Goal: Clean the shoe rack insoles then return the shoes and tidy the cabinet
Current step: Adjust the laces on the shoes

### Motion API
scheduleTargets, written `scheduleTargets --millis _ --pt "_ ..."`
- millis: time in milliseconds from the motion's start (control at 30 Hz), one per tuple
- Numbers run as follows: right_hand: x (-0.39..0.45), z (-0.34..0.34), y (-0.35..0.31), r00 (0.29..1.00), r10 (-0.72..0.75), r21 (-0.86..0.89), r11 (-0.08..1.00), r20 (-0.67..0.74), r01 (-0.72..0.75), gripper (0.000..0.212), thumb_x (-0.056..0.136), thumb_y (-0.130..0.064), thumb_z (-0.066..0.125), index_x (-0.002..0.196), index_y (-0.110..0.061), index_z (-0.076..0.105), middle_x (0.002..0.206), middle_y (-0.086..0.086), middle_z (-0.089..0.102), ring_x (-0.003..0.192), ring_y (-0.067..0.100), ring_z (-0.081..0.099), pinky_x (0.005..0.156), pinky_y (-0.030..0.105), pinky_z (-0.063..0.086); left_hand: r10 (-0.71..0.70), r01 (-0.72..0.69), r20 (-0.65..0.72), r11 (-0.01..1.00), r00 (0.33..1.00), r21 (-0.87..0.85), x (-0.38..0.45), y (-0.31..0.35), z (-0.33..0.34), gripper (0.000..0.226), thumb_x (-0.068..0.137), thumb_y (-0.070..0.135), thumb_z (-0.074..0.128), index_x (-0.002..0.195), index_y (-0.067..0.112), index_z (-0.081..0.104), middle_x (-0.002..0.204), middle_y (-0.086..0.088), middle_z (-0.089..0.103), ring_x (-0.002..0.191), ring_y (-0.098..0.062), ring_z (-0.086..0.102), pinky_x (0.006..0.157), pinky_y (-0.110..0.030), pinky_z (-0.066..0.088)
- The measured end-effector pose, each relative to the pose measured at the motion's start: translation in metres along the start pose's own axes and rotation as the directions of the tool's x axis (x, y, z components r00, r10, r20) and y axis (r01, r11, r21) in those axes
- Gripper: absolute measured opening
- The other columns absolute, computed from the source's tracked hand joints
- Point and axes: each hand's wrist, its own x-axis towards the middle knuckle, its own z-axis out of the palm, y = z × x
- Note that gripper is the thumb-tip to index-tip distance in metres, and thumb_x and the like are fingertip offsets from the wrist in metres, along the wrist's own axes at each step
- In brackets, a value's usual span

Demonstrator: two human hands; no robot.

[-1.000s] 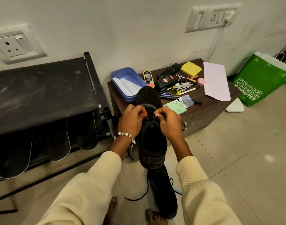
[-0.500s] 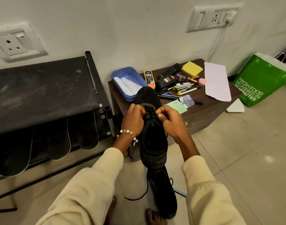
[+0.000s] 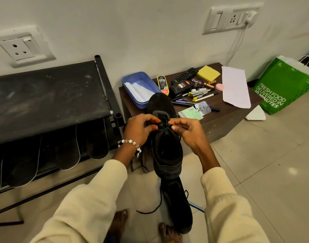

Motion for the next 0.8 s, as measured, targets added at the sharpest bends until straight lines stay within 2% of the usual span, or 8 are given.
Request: scheduleTargets --millis 133,200,367,500,567,667,733,800 --pt "0.003 0.004 0.0 0.997 -0.007 -0.056 0.998 -0.071 0.003 0.029 0.084 -0.001 0.065 0.085 -0.029 0.07 0.092 -0.009 0.071 0.09 0.005 0.066 0.092 0.033 0.053 0.06 -0.049 -0.143 0.996 0.988 0.079 -0.003 0.002 0.008 0.016 0.075 0.008 0.075 0.083 0.022 0.078 0.085 0.005 0.074 0.081 -0.009 0.067 0.081 -0.018 0.048" --pt "0.004 0.006 0.002 0.994 -0.004 -0.115 0.993 -0.112 -0.009 0.022 0.086 -0.007 0.064 0.087 -0.029 0.069 0.092 -0.009 0.07 0.091 0.005 0.064 0.091 0.033 0.053 0.079 -0.058 -0.192 0.992 0.978 0.113 -0.004 0.002 0.012 0.015 0.075 0.01 0.075 0.081 0.023 0.078 0.083 0.005 0.074 0.078 -0.009 0.066 0.078 -0.02 0.049" --pt "0.005 0.007 0.002 0.993 0.054 -0.109 0.992 -0.107 -0.066 0.012 0.09 -0.012 0.06 0.094 -0.021 0.065 0.095 -0.002 0.068 0.095 0.014 0.064 0.089 0.039 0.053 -0.007 0.041 -0.247 0.99 0.969 0.133 -0.005 0.003 0.02 0.009 0.078 0.018 0.075 0.085 0.024 0.077 0.088 0.006 0.074 0.075 -0.008 0.062 0.073 -0.017 0.043" --pt "-0.003 -0.005 -0.001 1.0 0.011 0.082 0.997 -0.021 -0.009 0.03 0.083 0.009 0.061 0.097 -0.017 0.062 0.103 0.002 0.068 0.102 0.016 0.065 0.09 0.031 0.053 -0.084 0.088 -0.155 0.996 0.984 0.02 -0.007 0.002 0.012 0.009 0.082 0.019 0.073 0.088 0.024 0.077 0.086 0.008 0.074 0.081 -0.006 0.065 0.078 -0.016 0.048" --pt "-0.009 -0.009 0.001 1.0 -0.02 0.026 0.999 0.022 0.019 0.035 0.082 0.011 0.061 0.096 -0.021 0.063 0.104 -0.002 0.067 0.104 0.012 0.064 0.091 0.029 0.052 -0.116 0.11 -0.078 0.991 0.99 -0.078 -0.009 0.002 0.006 0.01 0.085 0.015 0.071 0.088 0.024 0.073 0.089 0.009 0.071 0.089 -0.006 0.066 0.084 -0.015 0.049" --pt "-0.015 -0.008 0.003 0.998 -0.066 -0.059 0.996 0.018 0.067 0.039 0.082 0.008 0.063 0.09 -0.03 0.066 0.101 -0.011 0.067 0.102 0.003 0.063 0.092 0.024 0.05 -0.152 0.159 0.048 0.957 0.987 -0.242 -0.016 0.005 0.001 0.013 0.085 0.006 0.07 0.088 0.019 0.067 0.101 0.002 0.07 0.099 -0.009 0.067 0.096 -0.026 0.051" --pt "-0.017 -0.006 0.005 0.994 -0.103 -0.089 0.991 -0.032 0.1 0.039 0.081 0.005 0.065 0.087 -0.033 0.063 0.1 -0.01 0.067 0.1 0.003 0.063 0.092 0.026 0.051 -0.128 0.148 0.094 0.954 0.987 -0.26 -0.02 0.005 -0.001 0.013 0.084 0.003 0.069 0.091 0.014 0.069 0.111 -0.006 0.069 0.108 -0.012 0.064 0.1 -0.028 0.048" --pt "-0.018 -0.005 0.008 0.991 -0.127 -0.095 0.988 -0.049 0.122 0.037 0.081 0.005 0.065 0.084 -0.032 0.063 0.101 -0.008 0.067 0.101 0.006 0.063 0.093 0.032 0.051 -0.093 0.123 0.119 0.955 0.989 -0.271 -0.024 0.004 -0.003 0.015 0.083 0.001 0.069 0.096 0.01 0.071 0.12 -0.01 0.067 0.114 -0.012 0.061 0.099 -0.022 0.047"
